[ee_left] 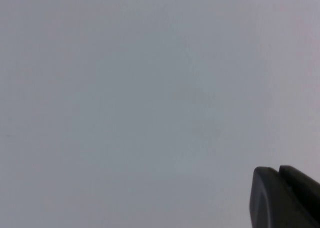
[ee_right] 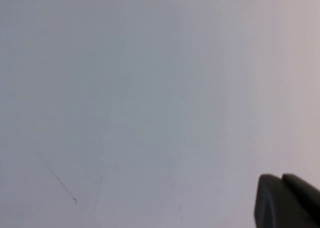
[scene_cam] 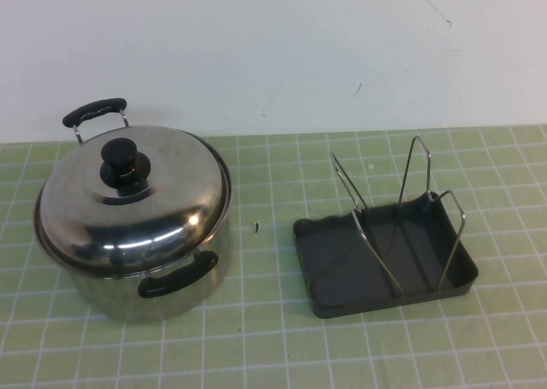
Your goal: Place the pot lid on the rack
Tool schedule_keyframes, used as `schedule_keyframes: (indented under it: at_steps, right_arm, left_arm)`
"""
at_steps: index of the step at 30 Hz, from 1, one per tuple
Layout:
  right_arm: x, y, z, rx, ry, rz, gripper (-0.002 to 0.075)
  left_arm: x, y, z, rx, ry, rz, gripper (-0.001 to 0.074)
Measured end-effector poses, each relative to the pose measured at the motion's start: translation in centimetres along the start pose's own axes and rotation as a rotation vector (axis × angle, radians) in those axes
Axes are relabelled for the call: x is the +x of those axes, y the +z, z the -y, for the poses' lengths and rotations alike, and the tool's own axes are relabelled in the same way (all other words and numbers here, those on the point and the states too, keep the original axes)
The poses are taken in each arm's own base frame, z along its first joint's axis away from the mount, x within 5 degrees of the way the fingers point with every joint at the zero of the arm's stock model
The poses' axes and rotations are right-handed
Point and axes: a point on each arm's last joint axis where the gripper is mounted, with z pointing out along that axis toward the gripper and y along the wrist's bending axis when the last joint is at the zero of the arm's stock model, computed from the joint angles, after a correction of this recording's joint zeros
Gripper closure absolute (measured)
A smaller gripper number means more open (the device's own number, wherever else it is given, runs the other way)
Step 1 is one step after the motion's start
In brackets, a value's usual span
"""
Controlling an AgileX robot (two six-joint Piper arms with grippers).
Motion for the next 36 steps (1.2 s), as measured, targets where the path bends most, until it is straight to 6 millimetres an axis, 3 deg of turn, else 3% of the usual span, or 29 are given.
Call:
schedule_keyframes:
  at_steps: [5, 9, 13, 16, 19, 24, 26, 29, 36]
  right_arm:
    - [-4.1, 0.6, 0.7, -0.023, -0.073, -0.027, 0.0727]
    - [-6.2, 1.5, 1.1, -0.045, -0.116, -0.095, 0.0727]
    - [-6.0, 2.4, 1.0, -0.071, -0.13, -0.188, 0.0727]
    - [-5.2, 2.7, 0.8, -0.093, -0.136, -0.265, 0.0727]
    - [-4.7, 2.6, 0.8, -0.107, -0.137, -0.319, 0.0727]
    - [-4.5, 2.6, 0.7, -0.115, -0.135, -0.347, 0.0727]
    - [-4.5, 2.6, 0.7, -0.117, -0.131, -0.349, 0.0727]
    - [-4.4, 2.5, 0.7, -0.118, -0.131, -0.355, 0.0727]
    - [-4.4, 2.5, 0.6, -0.12, -0.121, -0.361, 0.0727]
  left_arm:
    - [-1.7, 3.5, 0.4, -0.023, -0.046, -0.115, 0.0737]
    - [-0.7, 7.2, 0.2, -0.054, -0.072, -0.239, 0.0737]
    - [1.7, 10.6, -0.3, -0.079, -0.106, -0.301, 0.0736]
    - [3.2, 12.7, -0.4, -0.04, -0.031, -0.293, 0.0706]
    - [4.6, 14.4, 0.0, 0.041, 0.0, -0.265, 0.0603]
    - [7.9, 16.5, 0.7, 0.18, -0.063, -0.282, 0.0262]
    - [9.8, 17.3, 0.6, 0.197, -0.091, -0.332, 0.0162]
    - [12.5, 18.4, 0.3, 0.205, -0.093, -0.419, 0.0113]
    - [16.9, 21.5, -0.3, 0.217, -0.084, -0.532, 0.0096]
